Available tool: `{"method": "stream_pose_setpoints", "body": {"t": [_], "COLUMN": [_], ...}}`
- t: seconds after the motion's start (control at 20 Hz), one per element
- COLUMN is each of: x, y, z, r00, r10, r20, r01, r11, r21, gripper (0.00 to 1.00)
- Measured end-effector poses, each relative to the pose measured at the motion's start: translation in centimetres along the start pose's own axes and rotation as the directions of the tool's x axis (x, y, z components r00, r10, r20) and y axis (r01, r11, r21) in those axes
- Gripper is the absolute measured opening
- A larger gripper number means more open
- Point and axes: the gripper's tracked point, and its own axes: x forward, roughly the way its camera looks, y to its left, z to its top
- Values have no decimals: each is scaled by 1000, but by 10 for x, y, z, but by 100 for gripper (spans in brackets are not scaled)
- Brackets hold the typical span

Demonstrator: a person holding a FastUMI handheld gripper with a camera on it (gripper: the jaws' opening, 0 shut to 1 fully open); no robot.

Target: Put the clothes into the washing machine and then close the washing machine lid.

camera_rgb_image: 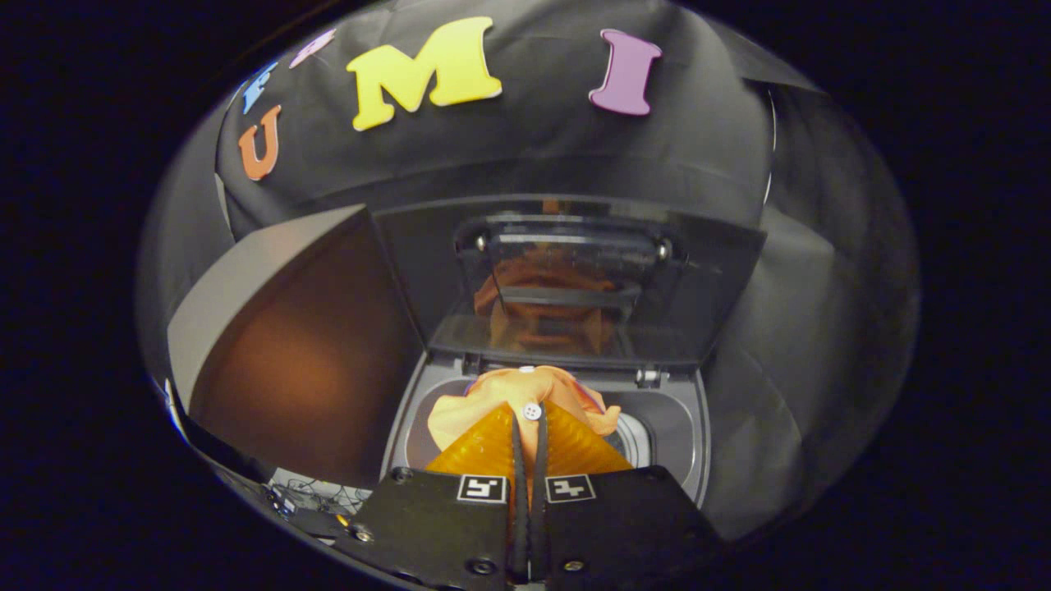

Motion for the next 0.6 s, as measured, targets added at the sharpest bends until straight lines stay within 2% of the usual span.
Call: {"method": "stream_pose_setpoints", "body": {"t": [0.25, 0.5, 0.6], "x": [31, 39, 40], "y": [-13, -22, -26], "z": [-53, -96, -100], "r00": [990, 963, 953], "r10": [-44, -52, -52], "r20": [-135, -266, -299], "r01": [48, 79, 93], "r11": [999, 993, 988], "r21": [23, 93, 126], "gripper": [4, 4, 5]}}
